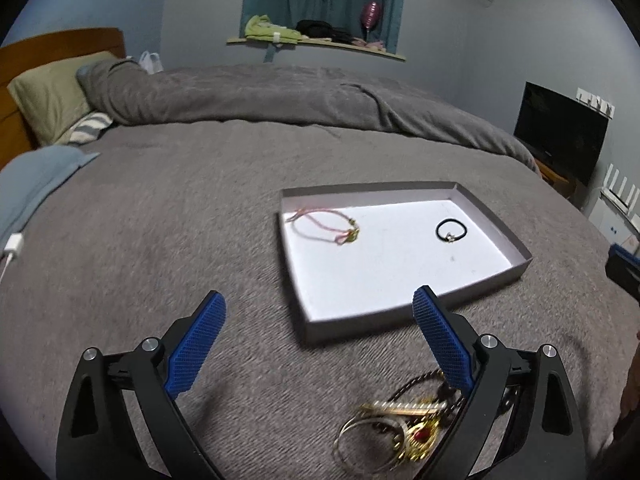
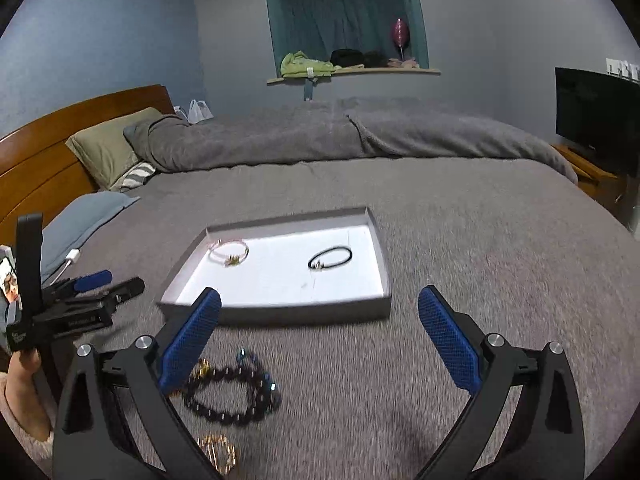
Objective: Organize jewelry
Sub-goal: 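Move both tools back over the jewelry pile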
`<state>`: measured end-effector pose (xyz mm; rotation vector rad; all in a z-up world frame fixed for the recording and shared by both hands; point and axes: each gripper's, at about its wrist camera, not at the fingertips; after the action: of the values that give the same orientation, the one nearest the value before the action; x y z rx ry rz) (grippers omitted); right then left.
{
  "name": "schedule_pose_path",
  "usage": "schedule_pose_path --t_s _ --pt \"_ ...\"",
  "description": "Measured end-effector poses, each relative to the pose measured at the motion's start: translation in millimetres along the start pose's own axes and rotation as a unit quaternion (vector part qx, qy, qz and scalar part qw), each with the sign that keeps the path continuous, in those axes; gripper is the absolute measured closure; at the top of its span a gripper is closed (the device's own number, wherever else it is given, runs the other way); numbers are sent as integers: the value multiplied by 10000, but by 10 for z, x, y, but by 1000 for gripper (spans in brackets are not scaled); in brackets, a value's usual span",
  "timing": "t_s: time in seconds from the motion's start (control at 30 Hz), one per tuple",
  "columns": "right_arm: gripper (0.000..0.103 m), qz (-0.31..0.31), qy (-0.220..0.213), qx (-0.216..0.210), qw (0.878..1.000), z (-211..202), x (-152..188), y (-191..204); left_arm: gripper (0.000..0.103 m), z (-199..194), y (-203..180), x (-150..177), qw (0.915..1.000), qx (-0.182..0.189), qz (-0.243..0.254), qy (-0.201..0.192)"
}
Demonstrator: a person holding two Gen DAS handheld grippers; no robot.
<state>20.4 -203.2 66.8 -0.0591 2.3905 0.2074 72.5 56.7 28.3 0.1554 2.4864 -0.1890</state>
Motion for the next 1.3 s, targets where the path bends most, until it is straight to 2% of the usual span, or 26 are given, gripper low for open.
schedule_pose_path --t_s 0.17,0.27,0.37,0.53,0.83,1.07,1.3 --pt "6 -157 106 -133 9997 8 307 -6 9 -20 135 224 9999 -64 -86 83" --pt "6 -259 237 -179 9992 62 464 5 9 -9 154 414 9997 -115 18 227" --pt "6 -447 396 -319 9977 142 643 43 9 30 114 589 9985 5 180 511" --pt "6 -762 464 -358 9954 151 770 148 9 -11 41 746 9978 25 393 528" --pt "6 -1247 835 -717 9861 272 962 436 9 148 -59 749 9959 238 544 683" --pt "6 -1251 928 -768 9848 342 1005 490 9 188 -152 726 9952 122 720 659" --pt "17 -1320 942 -742 9840 360 1014 545 11 219 -220 708 9944 317 734 694"
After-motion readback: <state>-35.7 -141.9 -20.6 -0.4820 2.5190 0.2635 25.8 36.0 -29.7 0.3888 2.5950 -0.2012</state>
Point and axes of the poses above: each gripper's, at about its wrist camera, not at the fingertips, and z roughly the way its jaws point, y to its left, x to its underside, and after that the axes turned 15 degrees about y, right-handed
